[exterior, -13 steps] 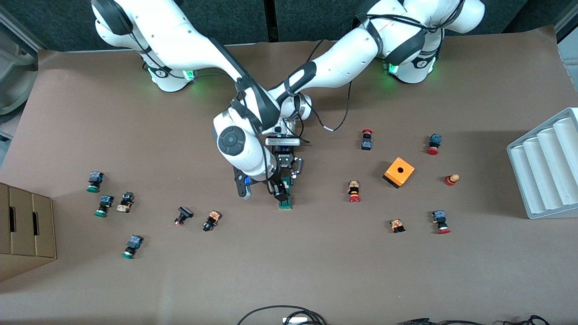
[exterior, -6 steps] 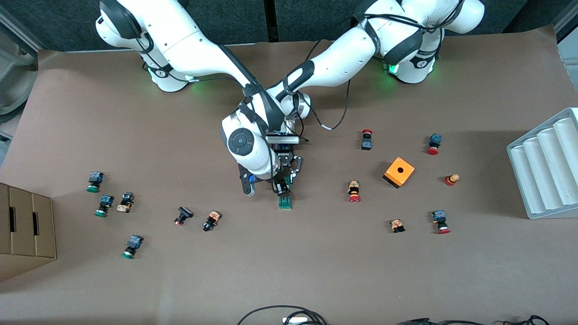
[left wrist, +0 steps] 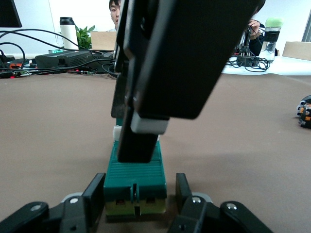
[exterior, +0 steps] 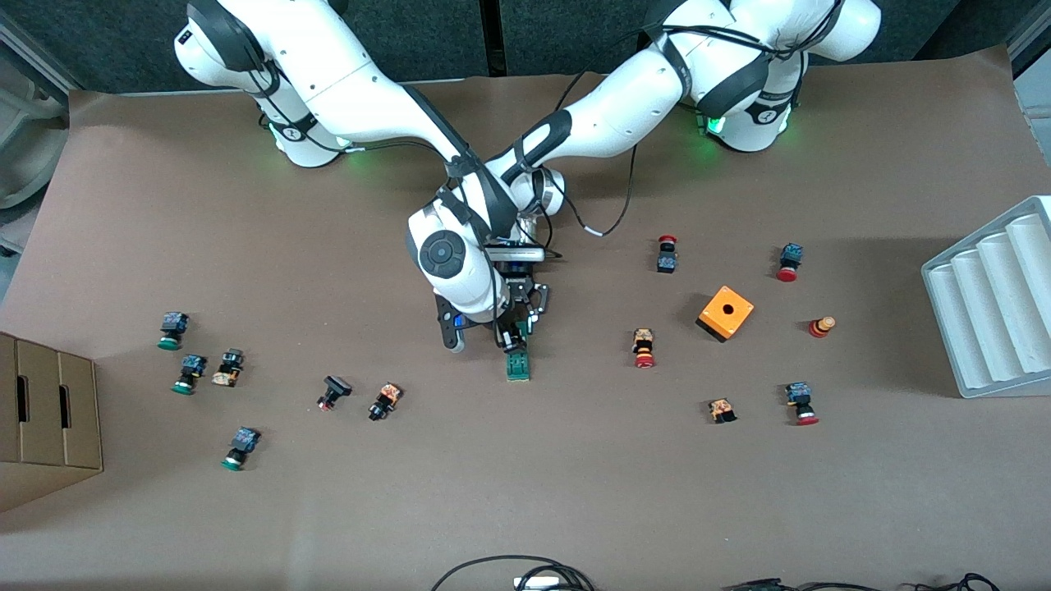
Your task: Close load switch with both arms
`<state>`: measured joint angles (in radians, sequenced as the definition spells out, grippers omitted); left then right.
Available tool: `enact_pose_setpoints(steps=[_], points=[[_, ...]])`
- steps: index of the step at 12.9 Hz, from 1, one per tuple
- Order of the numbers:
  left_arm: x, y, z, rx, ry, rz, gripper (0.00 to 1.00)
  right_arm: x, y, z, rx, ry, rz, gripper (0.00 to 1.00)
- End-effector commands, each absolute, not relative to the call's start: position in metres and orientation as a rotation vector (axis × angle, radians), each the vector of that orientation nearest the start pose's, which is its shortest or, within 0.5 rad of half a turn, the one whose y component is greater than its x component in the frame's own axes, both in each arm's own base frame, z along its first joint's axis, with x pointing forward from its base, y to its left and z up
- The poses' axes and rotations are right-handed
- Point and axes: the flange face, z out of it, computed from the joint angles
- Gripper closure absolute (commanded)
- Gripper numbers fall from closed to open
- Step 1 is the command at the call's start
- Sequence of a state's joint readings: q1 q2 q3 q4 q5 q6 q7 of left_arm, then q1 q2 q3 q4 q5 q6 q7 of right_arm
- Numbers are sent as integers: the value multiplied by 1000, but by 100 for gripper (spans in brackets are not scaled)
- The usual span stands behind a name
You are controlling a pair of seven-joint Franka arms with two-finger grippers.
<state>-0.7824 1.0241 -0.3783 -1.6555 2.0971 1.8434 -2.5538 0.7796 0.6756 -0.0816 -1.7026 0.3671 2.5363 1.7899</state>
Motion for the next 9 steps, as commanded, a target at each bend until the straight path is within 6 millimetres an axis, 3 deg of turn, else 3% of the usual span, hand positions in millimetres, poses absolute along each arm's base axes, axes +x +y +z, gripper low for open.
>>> enact_pose_setpoints(steps=[1,4,9], points=[[344,-563,43,-2523,-6,-1938,34,529,446,216,-2254,1832,155,39],[344,-563,43,-2523,-6,-1940,34,535,444,211,-2276,1816,121,47],[343,-563,42,-2524,-4,-1939,35,545,443,222,-2250,1811,114,58]])
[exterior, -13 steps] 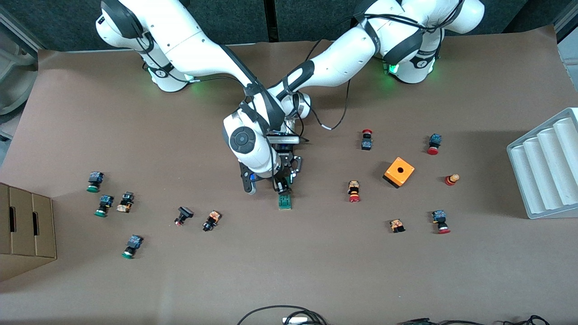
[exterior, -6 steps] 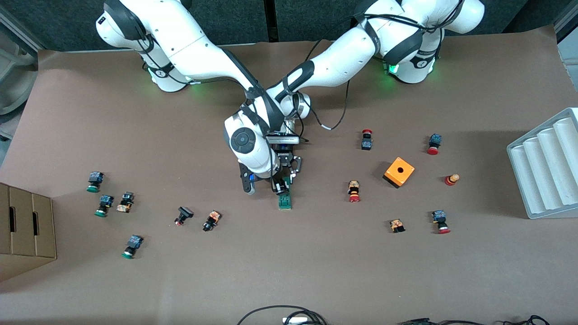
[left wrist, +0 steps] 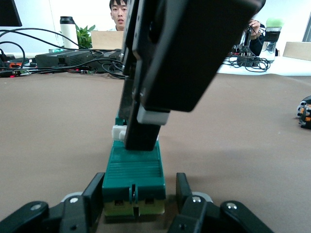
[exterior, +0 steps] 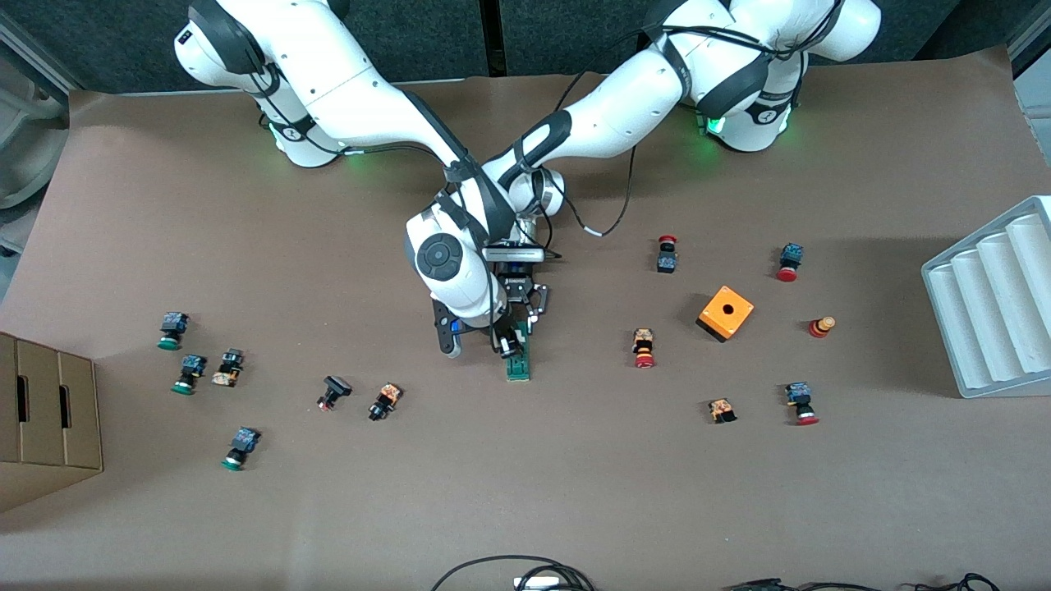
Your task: Close load switch with both arms
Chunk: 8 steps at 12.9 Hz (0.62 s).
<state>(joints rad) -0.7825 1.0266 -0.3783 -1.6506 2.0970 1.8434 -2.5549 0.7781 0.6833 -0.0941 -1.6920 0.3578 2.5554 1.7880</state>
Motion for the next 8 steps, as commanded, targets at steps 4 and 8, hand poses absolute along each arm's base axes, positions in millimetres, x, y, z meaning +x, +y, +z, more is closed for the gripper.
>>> enact_pose_setpoints(steps=[4,8], points=[[343,-563,42,-2524,-6,-1939,34,550,440,221,-2246,1820,115,61],[343,-563,42,-2524,-4,-1939,35,559,439,229,-2228,1825,120,64]])
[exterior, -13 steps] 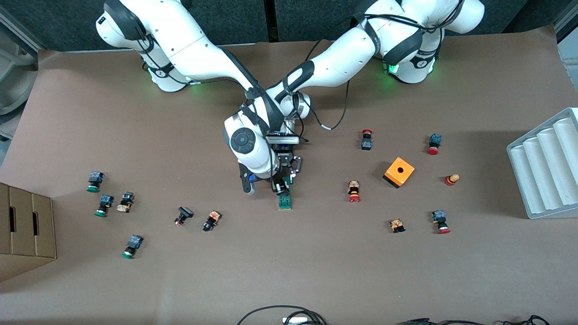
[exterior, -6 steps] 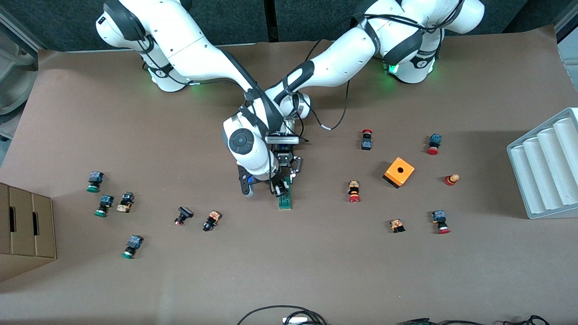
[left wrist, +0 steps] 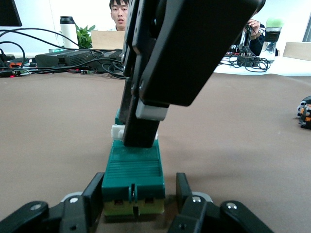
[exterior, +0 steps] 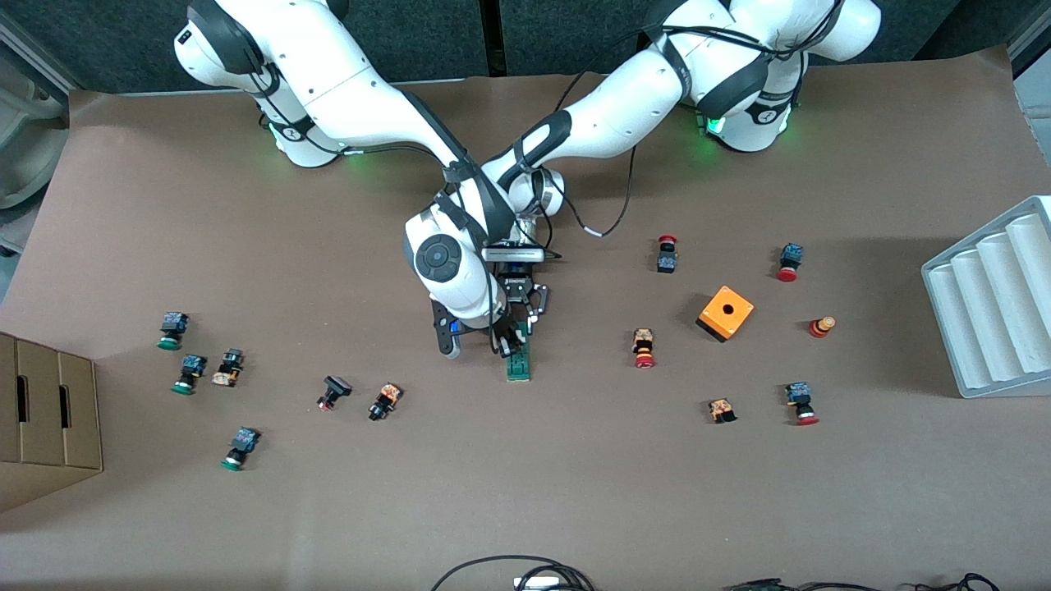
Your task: Close load switch with both arms
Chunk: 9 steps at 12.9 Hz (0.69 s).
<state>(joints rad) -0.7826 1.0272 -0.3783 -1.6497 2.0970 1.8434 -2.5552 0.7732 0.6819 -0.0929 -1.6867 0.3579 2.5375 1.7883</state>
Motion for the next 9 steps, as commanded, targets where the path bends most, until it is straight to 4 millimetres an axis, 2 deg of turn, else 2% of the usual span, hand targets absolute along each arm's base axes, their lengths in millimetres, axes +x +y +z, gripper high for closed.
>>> enact_pose_setpoints(steps=[1,9], points=[[343,-563,42,-2524,-4,-1939,35,563,438,231,-2220,1830,122,65],[343,-563,42,-2524,-4,-1939,35,572,434,234,-2188,1851,136,73]])
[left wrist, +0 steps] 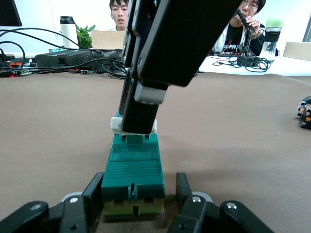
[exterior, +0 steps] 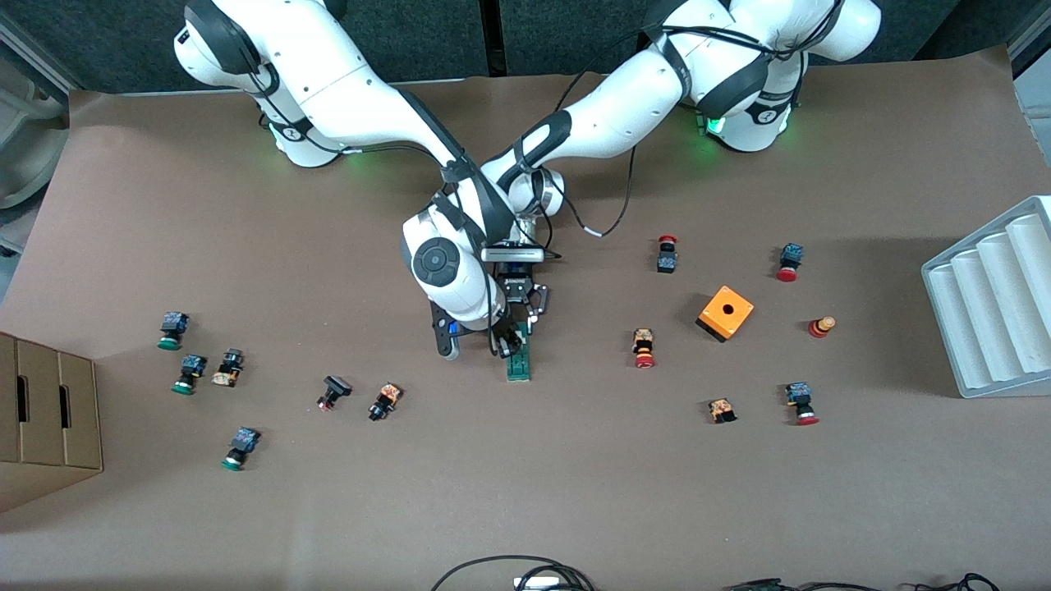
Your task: Close load switch with both arms
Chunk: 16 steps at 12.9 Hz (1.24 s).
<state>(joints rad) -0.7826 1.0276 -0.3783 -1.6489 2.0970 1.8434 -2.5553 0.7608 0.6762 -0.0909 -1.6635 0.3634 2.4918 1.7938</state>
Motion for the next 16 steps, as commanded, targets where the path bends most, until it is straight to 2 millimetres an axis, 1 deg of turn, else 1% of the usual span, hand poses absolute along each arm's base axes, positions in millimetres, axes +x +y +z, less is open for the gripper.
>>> enact_pose_setpoints(steps=[1,3,5,7,9,10,12,16], points=[[343,-563,42,-2524,-4,-1939,35,572,434,234,-2188,1851,136,73],[343,-563,42,-2524,-4,-1939,35,573,435,235,-2192,1850,140,74],[343,-563,42,-2524,-4,-1939,35,579,437,237,-2191,1863,155,74],[343,-563,42,-2524,-4,-1939,35,580,437,234,-2188,1869,155,75],[344,-562,42,-2522,-4,-1939,34,581,439,236,-2187,1863,153,79],[343,-563,42,-2524,-4,-1939,35,582,440,236,-2184,1864,154,79],[343,-563,42,-2524,-4,-1939,35,586,444,239,-2178,1865,164,79],[343,-563,42,-2524,-4,-1939,35,594,444,235,-2159,1877,165,79]])
